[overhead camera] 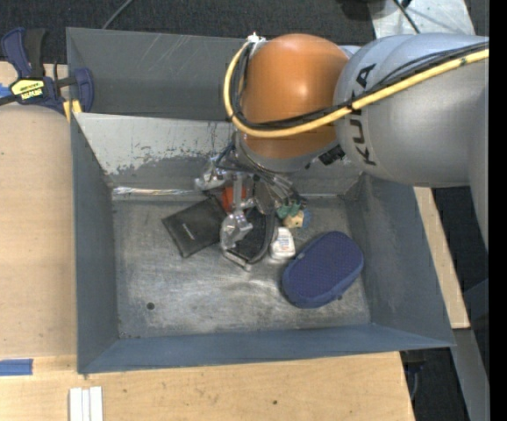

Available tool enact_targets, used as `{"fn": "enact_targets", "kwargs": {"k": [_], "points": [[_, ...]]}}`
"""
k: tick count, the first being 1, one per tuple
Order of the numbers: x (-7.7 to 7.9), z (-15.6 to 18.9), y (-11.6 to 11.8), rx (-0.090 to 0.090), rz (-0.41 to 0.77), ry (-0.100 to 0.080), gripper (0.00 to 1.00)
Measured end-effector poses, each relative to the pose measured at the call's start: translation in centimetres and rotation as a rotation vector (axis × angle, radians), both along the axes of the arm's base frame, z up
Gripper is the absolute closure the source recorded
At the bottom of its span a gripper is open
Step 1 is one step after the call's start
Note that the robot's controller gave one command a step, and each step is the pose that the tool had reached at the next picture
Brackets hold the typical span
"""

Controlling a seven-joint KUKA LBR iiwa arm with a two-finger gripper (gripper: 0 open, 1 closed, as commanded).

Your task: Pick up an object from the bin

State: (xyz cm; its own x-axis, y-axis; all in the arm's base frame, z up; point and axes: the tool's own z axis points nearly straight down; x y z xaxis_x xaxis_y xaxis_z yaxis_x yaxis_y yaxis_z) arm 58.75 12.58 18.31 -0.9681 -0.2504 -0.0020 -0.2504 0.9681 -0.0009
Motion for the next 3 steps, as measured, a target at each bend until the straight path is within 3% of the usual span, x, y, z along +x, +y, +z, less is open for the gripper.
{"fn": "enact_targets", "kwargs": {"k": [1, 2, 3], "points": [[-0.8, 10.6, 0.3, 0.001, 0.367, -0.007, 0.00], [-2.7, -11.0, -0.1, 0.002, 0.491, -0.007, 0.00], [3.9, -1.4, -1.3, 0.000, 0.348, -0.012, 0.00]]}}
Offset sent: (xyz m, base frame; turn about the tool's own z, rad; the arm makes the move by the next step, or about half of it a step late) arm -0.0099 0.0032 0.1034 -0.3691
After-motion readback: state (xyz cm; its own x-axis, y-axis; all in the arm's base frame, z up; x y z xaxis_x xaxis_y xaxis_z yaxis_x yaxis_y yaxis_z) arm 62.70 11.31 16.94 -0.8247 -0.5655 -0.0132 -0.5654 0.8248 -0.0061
